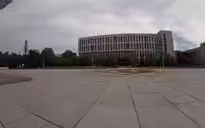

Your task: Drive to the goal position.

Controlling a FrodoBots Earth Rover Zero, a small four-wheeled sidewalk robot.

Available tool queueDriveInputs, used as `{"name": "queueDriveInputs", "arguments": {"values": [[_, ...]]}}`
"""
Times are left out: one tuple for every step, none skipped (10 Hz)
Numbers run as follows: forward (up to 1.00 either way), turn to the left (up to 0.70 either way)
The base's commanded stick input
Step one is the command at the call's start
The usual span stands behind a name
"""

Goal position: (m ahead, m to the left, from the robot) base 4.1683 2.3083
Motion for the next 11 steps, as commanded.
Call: {"name": "queueDriveInputs", "arguments": {"values": [[0.70, 0.00], [0.70, 0.00], [0.70, 0.00], [0.70, 0.00], [0.70, 0.00], [0.70, 0.00], [0.70, 0.00], [0.70, 0.00], [0.70, 0.00], [0.70, 0.00], [0.70, 0.00]]}}
